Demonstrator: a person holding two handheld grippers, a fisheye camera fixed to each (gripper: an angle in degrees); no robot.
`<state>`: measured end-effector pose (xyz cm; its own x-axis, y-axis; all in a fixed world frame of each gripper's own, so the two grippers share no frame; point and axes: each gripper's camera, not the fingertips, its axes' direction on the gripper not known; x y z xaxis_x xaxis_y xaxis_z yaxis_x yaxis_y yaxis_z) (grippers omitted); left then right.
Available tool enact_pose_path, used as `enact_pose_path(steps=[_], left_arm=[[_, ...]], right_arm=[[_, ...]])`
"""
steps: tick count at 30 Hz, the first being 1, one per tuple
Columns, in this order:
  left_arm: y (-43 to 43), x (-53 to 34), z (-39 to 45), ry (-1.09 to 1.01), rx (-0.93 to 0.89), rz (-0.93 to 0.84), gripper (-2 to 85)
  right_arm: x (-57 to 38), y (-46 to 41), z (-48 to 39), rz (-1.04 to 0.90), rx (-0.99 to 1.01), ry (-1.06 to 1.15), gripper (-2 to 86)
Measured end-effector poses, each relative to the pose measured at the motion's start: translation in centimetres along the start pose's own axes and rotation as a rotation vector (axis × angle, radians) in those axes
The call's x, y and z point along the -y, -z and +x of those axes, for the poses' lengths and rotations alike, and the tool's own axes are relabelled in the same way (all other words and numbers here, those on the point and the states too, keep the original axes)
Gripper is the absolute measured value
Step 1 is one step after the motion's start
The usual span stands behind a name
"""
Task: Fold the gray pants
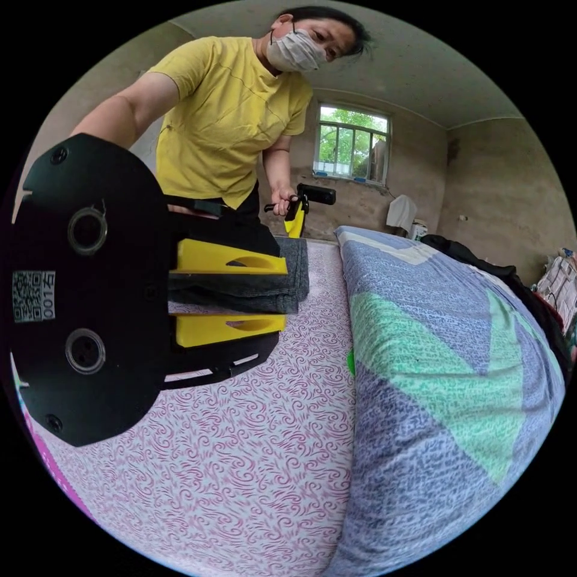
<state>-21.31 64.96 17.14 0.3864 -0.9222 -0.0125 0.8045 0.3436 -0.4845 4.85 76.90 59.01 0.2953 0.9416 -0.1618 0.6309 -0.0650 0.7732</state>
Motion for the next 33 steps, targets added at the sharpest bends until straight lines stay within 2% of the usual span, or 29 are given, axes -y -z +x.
enact_pose_path(steps=[4, 7, 17, 33], left_arm=[[-0.4, 0.1, 0.0, 0.002, -0.009, 0.002, 3.7], [-1.0, 0.4, 0.1, -0.003, -0.021, 0.000, 3.6], [-5.1, 0.4, 3.0, -0.160, 0.063, -0.029, 5.2], [-10.7, -4.4, 0.0, -0.187, -0.051, 0.016, -0.1]], right_arm=[[0.9, -0.2, 0.0, -0.045, 0.055, 0.034, 6.8], [1.2, -0.3, -0.9, -0.083, -0.034, 0.088, 3.7], [-0.4, 1.7, -0.6, -0.007, 0.055, 0.060, 2.4], [-1.4, 0.8, -4.2, -0.021, 0.072, 0.046, 2.3]])
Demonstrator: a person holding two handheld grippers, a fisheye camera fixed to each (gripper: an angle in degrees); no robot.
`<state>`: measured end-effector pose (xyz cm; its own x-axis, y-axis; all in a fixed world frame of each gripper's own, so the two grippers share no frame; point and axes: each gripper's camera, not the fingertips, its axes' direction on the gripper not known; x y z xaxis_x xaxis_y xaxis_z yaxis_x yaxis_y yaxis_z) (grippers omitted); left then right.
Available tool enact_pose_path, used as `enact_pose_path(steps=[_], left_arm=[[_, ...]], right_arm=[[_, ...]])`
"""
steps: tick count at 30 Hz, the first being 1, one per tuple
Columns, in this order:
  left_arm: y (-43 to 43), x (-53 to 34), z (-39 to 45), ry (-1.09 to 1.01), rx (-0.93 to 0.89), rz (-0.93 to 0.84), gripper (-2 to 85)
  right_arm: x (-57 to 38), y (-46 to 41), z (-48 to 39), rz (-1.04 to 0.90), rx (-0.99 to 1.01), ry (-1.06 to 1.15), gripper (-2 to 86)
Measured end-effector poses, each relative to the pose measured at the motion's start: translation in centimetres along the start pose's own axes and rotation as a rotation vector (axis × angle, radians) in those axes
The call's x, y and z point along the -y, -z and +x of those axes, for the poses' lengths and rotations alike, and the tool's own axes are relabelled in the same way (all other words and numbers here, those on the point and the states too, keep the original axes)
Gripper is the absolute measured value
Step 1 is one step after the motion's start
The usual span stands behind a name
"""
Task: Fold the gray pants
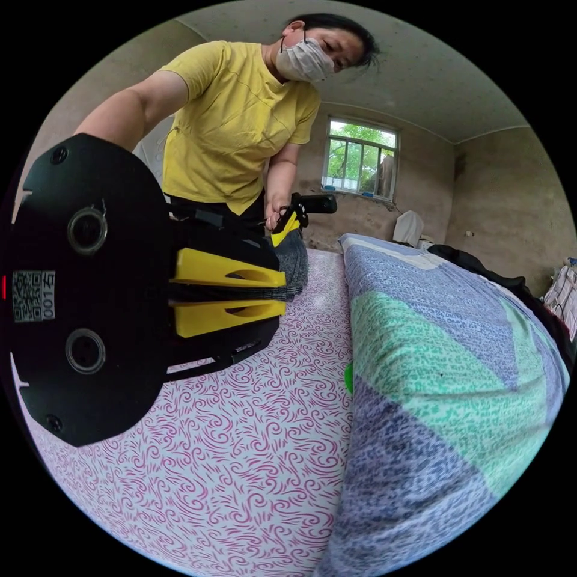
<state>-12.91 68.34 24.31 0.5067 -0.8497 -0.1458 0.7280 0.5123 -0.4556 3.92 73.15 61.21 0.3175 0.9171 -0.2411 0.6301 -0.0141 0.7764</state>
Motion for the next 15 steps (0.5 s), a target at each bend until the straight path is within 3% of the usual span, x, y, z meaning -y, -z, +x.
enact_pose_path(steps=[4, 15], left_arm=[[-0.2, -1.6, 0.4, -0.057, 0.090, 0.053, -0.8], [0.2, -2.1, 3.8, -0.324, 0.209, 0.189, -1.0]], right_arm=[[-0.3, -1.0, -3.2, -0.011, -0.145, 0.068, 2.3], [-0.3, 2.8, -16.3, 0.199, -0.391, 0.244, 2.2]])
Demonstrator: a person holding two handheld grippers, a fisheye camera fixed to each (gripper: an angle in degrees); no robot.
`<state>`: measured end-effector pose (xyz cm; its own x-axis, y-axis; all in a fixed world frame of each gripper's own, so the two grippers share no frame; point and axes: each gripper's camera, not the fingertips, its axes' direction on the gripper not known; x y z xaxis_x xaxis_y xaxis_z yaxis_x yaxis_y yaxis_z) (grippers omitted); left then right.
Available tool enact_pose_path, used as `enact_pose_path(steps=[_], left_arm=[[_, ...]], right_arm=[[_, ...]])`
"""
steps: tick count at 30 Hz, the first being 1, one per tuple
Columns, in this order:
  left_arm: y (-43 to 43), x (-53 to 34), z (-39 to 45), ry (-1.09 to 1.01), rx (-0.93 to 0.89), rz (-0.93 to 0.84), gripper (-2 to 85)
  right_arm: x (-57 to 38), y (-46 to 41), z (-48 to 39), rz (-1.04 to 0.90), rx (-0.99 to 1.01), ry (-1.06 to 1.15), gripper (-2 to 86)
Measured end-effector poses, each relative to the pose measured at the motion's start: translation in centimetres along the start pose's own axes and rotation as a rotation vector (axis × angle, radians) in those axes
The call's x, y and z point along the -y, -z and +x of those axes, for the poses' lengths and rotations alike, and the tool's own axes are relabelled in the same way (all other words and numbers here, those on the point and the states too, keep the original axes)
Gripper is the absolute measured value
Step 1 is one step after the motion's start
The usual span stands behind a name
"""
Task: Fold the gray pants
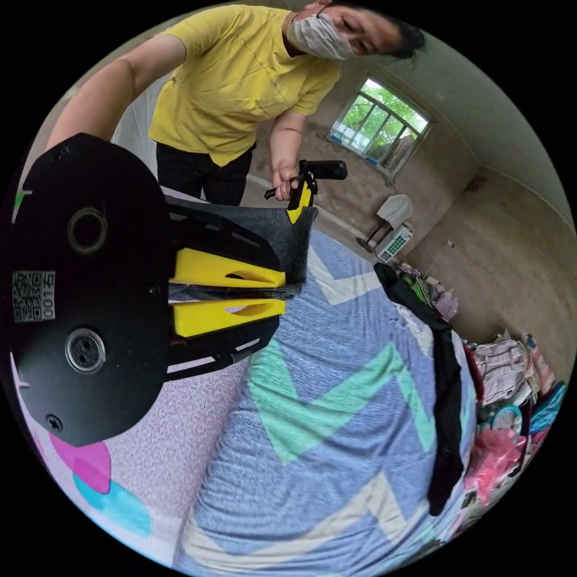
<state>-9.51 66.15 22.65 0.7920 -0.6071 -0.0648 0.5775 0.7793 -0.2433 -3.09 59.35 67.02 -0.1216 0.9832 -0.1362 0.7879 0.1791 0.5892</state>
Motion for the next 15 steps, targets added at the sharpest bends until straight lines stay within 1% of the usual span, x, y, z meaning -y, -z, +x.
enact_pose_path(steps=[2, 7, 15], left_arm=[[0.0, -0.3, 0.8, -0.039, -0.015, 0.017, -1.0], [-0.2, -4.1, 4.4, -0.140, -0.155, 0.058, -1.0], [-3.9, -12.7, 11.6, -0.247, -0.327, -0.034, -0.8]], right_arm=[[0.2, 1.5, -3.1, 0.009, -0.060, 0.015, 2.2], [-2.3, 4.2, -9.7, 0.016, -0.131, -0.007, 2.4], [-10.5, 6.4, -19.2, -0.001, -0.210, -0.113, 2.5]])
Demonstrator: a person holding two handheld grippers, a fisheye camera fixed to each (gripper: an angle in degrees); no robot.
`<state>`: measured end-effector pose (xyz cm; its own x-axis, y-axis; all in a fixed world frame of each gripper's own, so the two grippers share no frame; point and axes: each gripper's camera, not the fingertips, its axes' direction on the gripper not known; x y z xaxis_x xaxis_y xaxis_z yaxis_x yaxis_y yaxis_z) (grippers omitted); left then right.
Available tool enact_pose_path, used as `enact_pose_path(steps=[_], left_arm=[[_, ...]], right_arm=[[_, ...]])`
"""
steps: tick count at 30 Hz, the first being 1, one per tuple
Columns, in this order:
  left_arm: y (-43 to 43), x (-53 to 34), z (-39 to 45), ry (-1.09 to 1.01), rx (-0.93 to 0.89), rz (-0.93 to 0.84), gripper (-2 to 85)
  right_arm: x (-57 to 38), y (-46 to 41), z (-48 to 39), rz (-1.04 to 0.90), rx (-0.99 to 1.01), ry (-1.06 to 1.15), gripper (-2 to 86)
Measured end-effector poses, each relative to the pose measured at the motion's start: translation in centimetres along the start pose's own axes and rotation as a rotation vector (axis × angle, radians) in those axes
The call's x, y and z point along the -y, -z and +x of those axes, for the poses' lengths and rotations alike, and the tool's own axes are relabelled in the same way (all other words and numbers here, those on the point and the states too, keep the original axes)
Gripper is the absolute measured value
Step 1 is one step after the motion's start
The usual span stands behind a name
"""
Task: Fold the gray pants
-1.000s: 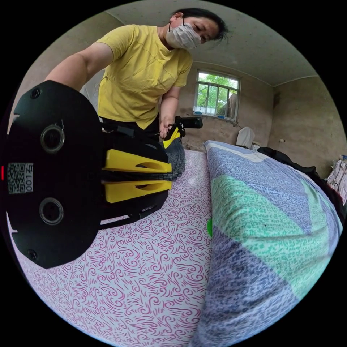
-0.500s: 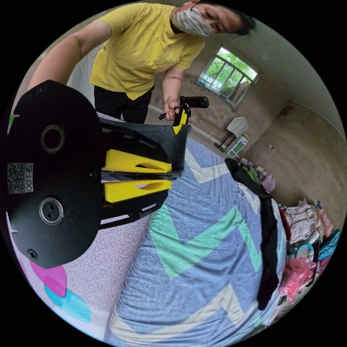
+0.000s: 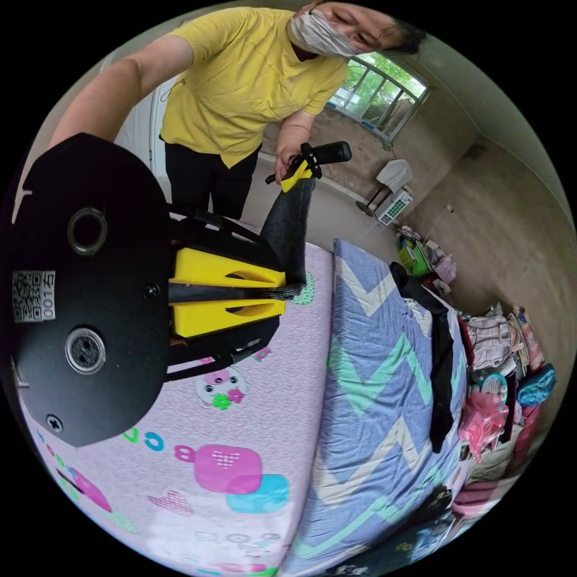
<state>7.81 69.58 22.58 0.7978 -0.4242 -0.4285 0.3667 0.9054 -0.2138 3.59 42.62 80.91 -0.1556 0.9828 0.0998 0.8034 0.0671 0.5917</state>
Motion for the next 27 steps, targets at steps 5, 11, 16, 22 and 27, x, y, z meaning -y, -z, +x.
enact_pose_path(steps=[5, 11, 16, 22, 27], left_arm=[[-6.4, -4.2, 3.6, -0.011, -0.110, -0.074, -0.7], [-15.2, -10.8, 8.4, -0.009, -0.087, -0.169, -0.7], [-22.3, -17.3, 13.4, -0.027, 0.036, -0.241, -0.7], [-31.0, -22.3, 16.3, -0.091, 0.188, -0.380, -0.4], [-35.8, -23.5, 16.3, -0.112, 0.179, -0.463, 2.7]], right_arm=[[-8.0, 2.9, -3.0, 0.001, 0.000, -0.057, 2.5], [-19.2, 3.3, -4.1, -0.016, 0.072, -0.065, 2.6], [-27.6, 2.7, -5.2, 0.024, 0.152, -0.038, 2.7], [-34.1, -0.2, -5.3, -0.086, 0.115, -0.076, 3.4], [-35.1, -0.2, -5.3, -0.130, 0.137, -0.106, 5.3]])
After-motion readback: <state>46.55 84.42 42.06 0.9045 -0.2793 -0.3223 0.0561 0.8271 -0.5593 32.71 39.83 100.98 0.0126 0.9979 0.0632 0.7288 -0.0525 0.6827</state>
